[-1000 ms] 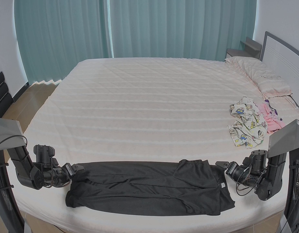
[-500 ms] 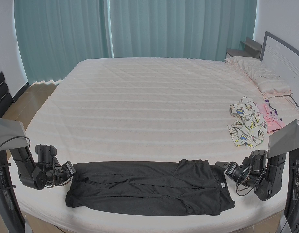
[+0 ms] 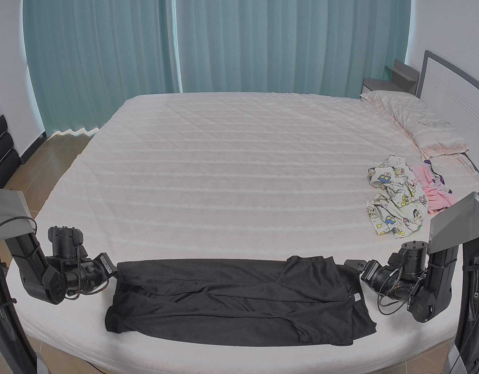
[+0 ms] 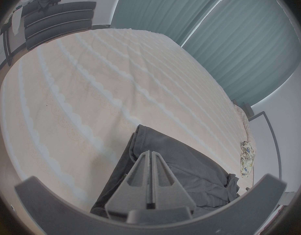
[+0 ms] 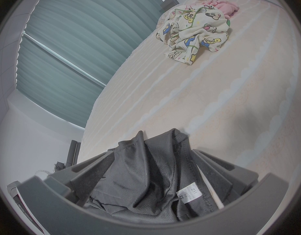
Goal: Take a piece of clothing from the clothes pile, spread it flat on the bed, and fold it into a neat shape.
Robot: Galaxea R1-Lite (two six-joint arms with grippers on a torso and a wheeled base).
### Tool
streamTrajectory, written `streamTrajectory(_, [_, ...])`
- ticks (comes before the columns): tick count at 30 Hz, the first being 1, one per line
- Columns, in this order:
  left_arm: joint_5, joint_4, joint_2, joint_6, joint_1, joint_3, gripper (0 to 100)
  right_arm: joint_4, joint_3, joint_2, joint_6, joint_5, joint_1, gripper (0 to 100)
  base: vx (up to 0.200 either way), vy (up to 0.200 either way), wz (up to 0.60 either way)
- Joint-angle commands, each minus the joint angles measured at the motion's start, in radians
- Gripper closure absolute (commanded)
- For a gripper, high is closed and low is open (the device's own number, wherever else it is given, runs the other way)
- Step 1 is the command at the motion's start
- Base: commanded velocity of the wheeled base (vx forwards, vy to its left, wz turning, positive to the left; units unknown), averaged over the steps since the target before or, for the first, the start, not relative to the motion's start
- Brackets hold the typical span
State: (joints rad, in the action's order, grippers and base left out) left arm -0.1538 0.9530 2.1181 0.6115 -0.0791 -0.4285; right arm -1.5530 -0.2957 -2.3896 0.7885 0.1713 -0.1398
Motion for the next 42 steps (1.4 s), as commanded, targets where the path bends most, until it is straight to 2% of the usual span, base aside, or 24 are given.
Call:
streamTrajectory(1, [0.0,-0.003,-0.046,0.001,-0.001,0.01,100,-0.01,0.001,-0.002,0.0,0.001,0.0,0,0.0,0.0,0.0])
streamTrajectory(9, [-0.001,-0.02,-0.092,-0.013,-0.017,0.03,100,-0.01,0.001,-0.002,0.0,-0.001,0.0,0,0.0,0.0,0.0])
streamTrajectory(14, [-0.001,-0.028,-0.078,-0.07,-0.054,0.03,100,-0.01,0.001,0.003,0.0,-0.001,-0.003,0,0.0,0.0,0.0])
streamTrajectory(21, [-0.013,-0.037,-0.038,-0.072,-0.056,0.028,100,-0.01,0.004,0.01,0.0,-0.007,-0.021,0,0.0,0.0,0.0])
streamTrajectory(24, [-0.07,-0.037,-0.013,-0.07,-0.059,0.03,100,-0.01,0.009,0.035,0.034,-0.012,-0.037,0,0.0,0.0,0.0])
streamTrajectory(25, [-0.098,-0.039,-0.013,-0.068,-0.062,0.03,0,-0.01,0.01,0.036,0.041,-0.012,-0.041,0,0.0,0.0,0.0])
streamTrajectory(29, [-0.15,-0.037,-0.003,-0.072,-0.074,0.043,0,-0.01,0.001,0.032,0.041,-0.012,-0.064,0,0.0,0.0,0.0])
streamTrajectory(37, [-0.155,-0.028,0.045,-0.072,-0.085,0.043,0,-0.01,-0.017,0.007,0.037,-0.021,-0.118,0,0.0,0.0,0.0])
streamTrajectory(41, [-0.156,-0.028,0.046,-0.072,-0.088,0.043,0,-0.01,-0.017,-0.002,0.021,-0.022,-0.121,0,0.0,0.0,0.0])
streamTrajectory(42, [-0.155,-0.028,0.046,-0.072,-0.088,0.043,0,-0.01,-0.016,-0.007,0.011,-0.022,-0.123,100,0.0,0.0,0.0])
